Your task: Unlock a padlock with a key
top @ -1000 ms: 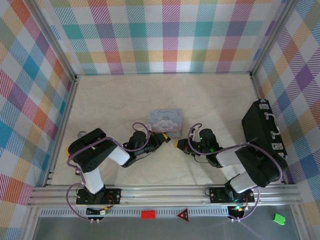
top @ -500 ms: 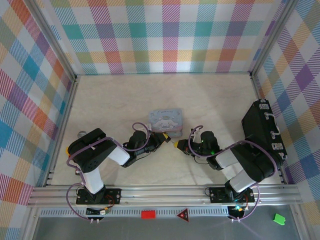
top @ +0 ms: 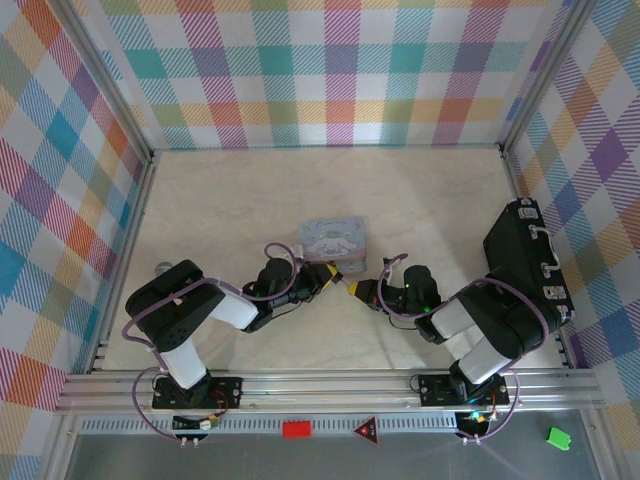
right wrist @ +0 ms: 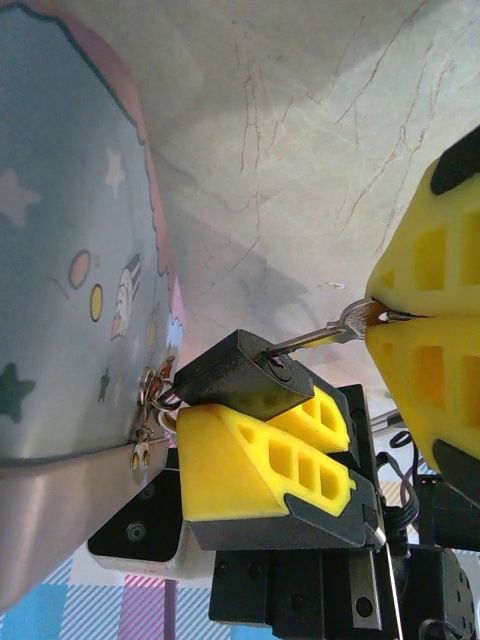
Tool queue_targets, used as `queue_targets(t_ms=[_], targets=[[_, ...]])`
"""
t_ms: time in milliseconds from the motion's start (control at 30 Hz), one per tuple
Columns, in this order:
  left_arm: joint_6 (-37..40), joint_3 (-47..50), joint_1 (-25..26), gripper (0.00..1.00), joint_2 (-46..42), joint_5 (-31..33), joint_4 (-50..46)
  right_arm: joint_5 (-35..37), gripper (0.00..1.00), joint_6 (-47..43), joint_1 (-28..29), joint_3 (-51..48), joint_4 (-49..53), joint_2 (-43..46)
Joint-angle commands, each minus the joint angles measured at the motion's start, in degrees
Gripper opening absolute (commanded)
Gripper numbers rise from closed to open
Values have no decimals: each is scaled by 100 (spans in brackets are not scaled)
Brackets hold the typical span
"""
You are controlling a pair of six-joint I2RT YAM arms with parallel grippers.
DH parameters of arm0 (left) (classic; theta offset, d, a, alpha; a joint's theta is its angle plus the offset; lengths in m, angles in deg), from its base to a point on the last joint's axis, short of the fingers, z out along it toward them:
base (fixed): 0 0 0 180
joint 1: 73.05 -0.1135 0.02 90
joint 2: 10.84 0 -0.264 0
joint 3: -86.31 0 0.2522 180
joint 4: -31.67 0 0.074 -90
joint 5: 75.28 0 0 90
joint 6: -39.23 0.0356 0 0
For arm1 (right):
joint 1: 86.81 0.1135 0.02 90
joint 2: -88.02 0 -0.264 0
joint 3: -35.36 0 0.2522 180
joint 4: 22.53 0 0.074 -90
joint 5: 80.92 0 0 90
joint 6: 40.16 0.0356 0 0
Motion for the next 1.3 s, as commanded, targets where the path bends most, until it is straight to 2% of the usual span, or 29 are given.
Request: queue_targets(t_ms=[0,1267], targets=[[-117,-151,43,8,-197,-190,194,14,0,-76,5,-83,-502,-46],[-264,-98,55,8,-466,-261,266,244,0,-131,157,-74,-577,-25]])
